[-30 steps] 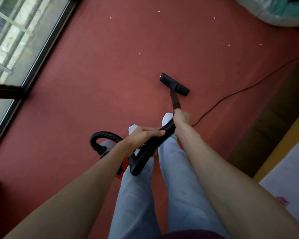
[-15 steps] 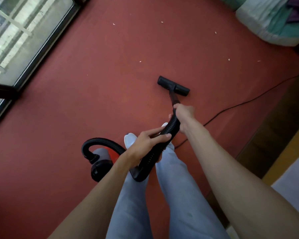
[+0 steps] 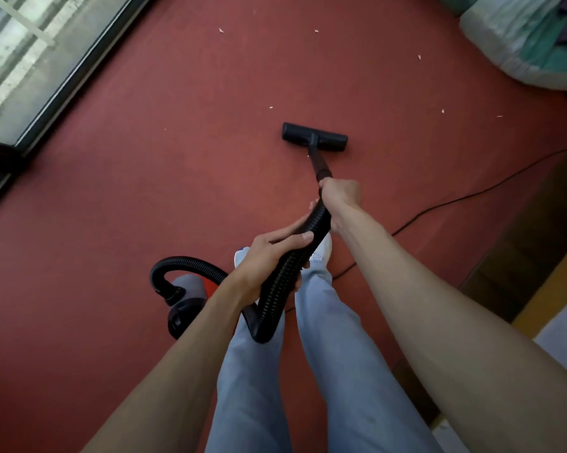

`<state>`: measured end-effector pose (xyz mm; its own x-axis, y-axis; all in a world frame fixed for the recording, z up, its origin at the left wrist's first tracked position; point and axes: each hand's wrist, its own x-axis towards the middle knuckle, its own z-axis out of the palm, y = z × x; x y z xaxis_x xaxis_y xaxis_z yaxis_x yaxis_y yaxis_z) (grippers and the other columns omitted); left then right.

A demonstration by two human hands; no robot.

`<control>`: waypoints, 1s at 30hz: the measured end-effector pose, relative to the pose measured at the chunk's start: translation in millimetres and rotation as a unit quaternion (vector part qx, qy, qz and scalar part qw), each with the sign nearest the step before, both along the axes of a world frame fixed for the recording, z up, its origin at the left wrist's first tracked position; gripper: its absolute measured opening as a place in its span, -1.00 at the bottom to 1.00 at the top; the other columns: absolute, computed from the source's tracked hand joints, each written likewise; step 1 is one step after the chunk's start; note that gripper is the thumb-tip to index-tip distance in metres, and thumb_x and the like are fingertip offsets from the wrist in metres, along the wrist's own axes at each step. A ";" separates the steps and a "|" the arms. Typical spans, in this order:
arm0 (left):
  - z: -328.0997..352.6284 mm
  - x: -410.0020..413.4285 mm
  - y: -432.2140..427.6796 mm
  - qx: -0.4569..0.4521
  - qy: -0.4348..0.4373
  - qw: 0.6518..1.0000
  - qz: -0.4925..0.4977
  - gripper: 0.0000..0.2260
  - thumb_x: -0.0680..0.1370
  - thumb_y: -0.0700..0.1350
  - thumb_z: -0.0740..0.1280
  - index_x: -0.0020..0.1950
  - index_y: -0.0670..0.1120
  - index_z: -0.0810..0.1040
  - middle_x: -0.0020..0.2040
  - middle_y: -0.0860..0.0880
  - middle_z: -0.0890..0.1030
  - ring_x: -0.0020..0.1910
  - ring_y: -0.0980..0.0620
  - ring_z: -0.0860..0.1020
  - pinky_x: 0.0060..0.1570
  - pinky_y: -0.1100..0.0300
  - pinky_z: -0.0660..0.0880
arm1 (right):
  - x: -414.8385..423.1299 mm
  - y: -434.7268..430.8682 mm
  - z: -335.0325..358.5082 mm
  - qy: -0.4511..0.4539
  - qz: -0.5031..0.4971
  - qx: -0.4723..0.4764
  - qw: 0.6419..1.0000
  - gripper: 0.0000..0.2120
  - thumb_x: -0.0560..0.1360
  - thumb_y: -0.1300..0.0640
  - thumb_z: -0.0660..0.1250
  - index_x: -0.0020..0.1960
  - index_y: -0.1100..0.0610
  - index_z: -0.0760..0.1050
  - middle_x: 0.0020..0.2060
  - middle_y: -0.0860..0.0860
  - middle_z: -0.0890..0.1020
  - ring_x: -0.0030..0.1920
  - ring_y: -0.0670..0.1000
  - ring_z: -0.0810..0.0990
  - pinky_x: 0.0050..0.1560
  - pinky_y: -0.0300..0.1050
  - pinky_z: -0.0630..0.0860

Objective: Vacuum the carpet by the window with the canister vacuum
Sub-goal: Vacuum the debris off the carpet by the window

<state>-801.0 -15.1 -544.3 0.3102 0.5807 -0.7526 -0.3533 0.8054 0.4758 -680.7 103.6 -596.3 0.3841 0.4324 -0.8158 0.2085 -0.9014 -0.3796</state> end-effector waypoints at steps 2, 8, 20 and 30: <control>0.8 -9.1 -2.1 0.020 -0.043 0.998 -0.041 -0.58 0.51 0.01 0.40 0.37 0.19 0.53 -0.27 -0.17 0.53 -0.46 -0.09 0.49 -0.42 0.15 0.52 | 0.1 -4.1 17.3 0.006 -0.003 -0.004 1.000 -0.87 0.42 0.12 0.24 -0.18 0.16 0.51 -0.22 0.17 0.67 -0.20 0.23 0.69 -0.06 0.24 0.65; -6.7 -13.5 -9.3 -0.017 -0.037 0.996 -0.076 -0.60 0.54 0.00 0.41 0.38 0.17 0.53 -0.33 -0.12 0.57 -0.46 -0.09 0.52 -0.38 0.12 0.53 | 3.3 -21.9 16.8 0.034 0.003 -0.044 0.998 -0.91 0.49 0.22 0.21 -0.15 0.12 0.46 -0.29 0.15 0.61 -0.37 0.14 0.61 -0.10 0.10 0.64; -4.6 -32.9 4.4 -0.042 -0.092 0.988 -0.115 -0.57 0.52 -0.06 0.41 0.40 0.08 0.53 -0.25 -0.23 0.55 -0.50 -0.09 0.53 -0.45 0.17 0.53 | 2.1 -21.8 30.0 0.008 0.010 -0.054 0.998 -0.90 0.48 0.22 0.28 -0.18 0.23 0.50 -0.32 0.09 0.57 -0.45 0.04 0.56 -0.39 -0.16 0.53; -11.6 -28.0 7.8 -0.070 -0.090 0.984 -0.138 -0.63 0.49 0.00 0.43 0.31 0.10 0.61 -0.24 -0.24 0.56 -0.49 -0.12 0.54 -0.42 0.13 0.55 | 8.0 -26.8 -0.1 -0.030 0.068 -0.078 0.994 -0.78 0.42 0.18 0.24 0.03 0.15 0.53 -0.15 0.11 0.66 -0.14 0.19 0.68 -0.07 0.08 0.65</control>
